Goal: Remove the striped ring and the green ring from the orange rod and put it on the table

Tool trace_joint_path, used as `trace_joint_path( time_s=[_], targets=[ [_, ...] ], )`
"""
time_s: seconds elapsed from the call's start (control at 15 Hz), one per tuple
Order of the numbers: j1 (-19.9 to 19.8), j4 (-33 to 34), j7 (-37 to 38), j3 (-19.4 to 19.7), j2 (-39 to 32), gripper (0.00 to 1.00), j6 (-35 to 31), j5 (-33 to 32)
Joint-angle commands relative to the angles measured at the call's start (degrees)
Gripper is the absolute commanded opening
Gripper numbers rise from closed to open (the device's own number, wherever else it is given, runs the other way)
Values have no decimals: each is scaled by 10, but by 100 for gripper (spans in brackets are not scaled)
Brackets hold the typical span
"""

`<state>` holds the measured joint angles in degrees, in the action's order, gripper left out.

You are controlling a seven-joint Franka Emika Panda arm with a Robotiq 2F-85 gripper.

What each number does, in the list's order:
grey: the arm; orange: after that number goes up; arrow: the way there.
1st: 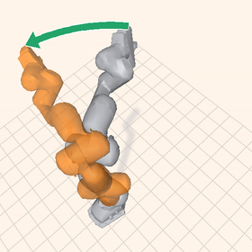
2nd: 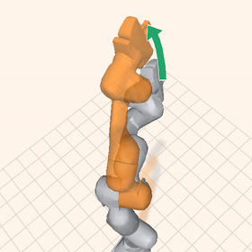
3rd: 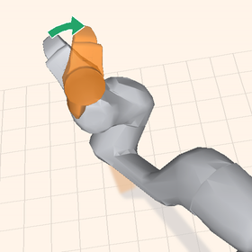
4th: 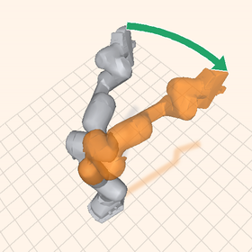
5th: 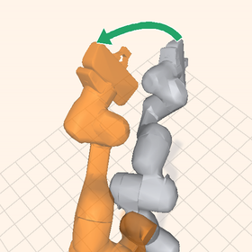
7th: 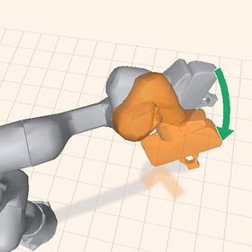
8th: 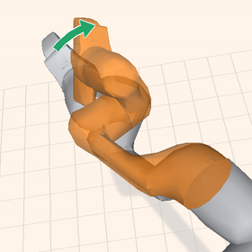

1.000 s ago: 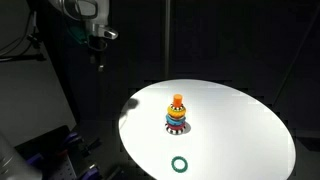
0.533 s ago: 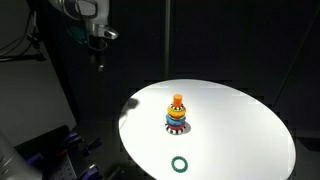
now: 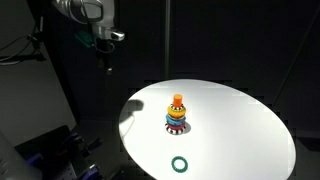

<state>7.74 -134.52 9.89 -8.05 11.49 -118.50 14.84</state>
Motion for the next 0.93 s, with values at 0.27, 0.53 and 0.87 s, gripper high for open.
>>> trace_joint_path(
  time_s=[0.27, 0.53, 0.87],
  targets=[
    [-49, -6, 38, 21, -26, 100, -104, -94],
    [-73, 0, 82, 35, -53, 100, -167, -143],
    [-100, 1, 180, 54, -90, 100, -238, -245]
  ],
)
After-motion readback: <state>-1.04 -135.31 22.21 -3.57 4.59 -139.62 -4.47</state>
